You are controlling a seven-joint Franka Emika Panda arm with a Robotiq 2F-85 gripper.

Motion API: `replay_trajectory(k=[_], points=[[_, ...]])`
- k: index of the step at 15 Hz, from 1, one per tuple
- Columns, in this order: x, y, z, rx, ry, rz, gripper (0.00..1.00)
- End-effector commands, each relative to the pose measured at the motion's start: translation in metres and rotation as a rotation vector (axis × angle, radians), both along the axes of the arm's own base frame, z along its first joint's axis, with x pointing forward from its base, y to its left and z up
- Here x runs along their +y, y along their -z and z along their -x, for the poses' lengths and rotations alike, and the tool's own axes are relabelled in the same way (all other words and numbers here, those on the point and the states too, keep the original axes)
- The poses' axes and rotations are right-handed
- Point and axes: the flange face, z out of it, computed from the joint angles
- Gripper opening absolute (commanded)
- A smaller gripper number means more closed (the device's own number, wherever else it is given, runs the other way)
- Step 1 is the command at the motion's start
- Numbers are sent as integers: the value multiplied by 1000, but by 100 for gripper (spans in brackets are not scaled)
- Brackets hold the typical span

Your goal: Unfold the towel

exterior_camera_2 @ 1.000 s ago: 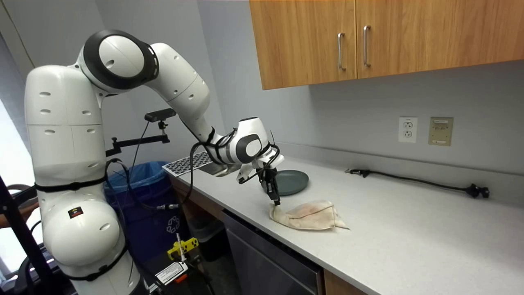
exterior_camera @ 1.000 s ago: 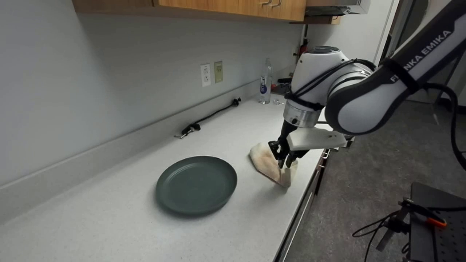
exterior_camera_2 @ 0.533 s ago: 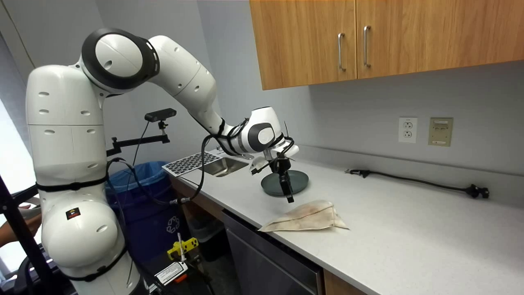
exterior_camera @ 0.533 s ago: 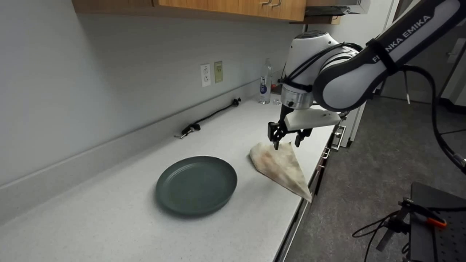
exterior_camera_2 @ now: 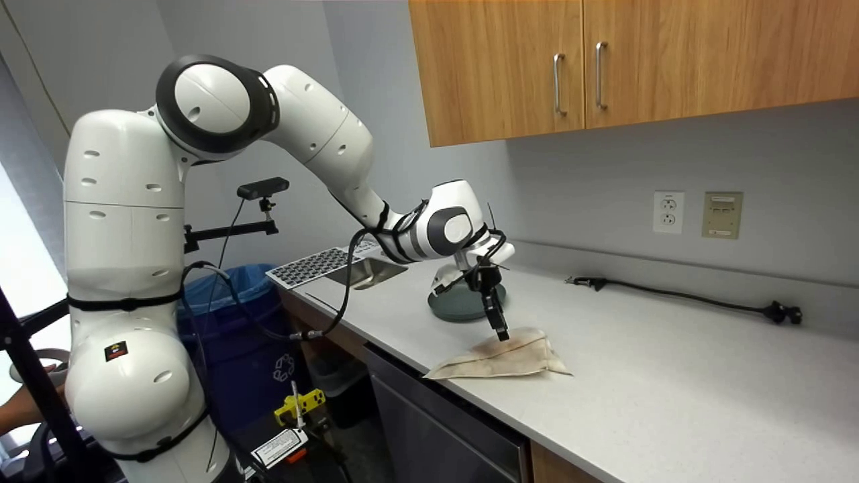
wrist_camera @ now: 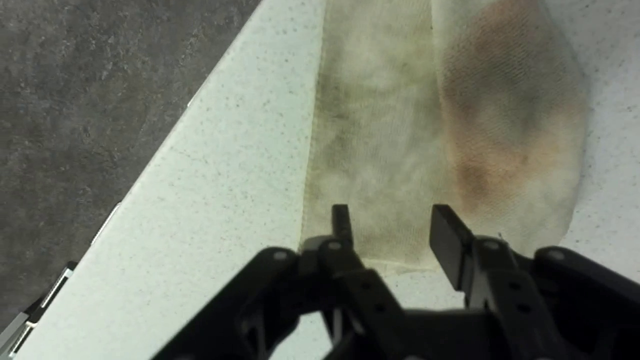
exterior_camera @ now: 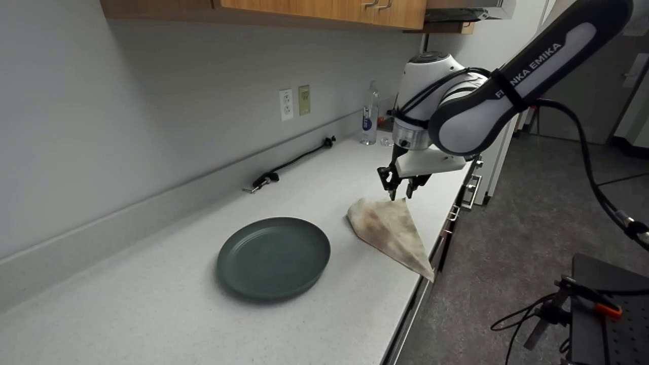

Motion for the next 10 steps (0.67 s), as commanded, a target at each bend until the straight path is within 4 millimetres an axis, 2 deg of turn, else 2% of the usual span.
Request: replay_trajectory(k=[1, 3, 10], points=[[-16, 13, -16, -21, -2, 1, 15], [-23, 24, -19, -15, 8, 11, 0], [-46, 59, -19, 35, 46, 39, 0]])
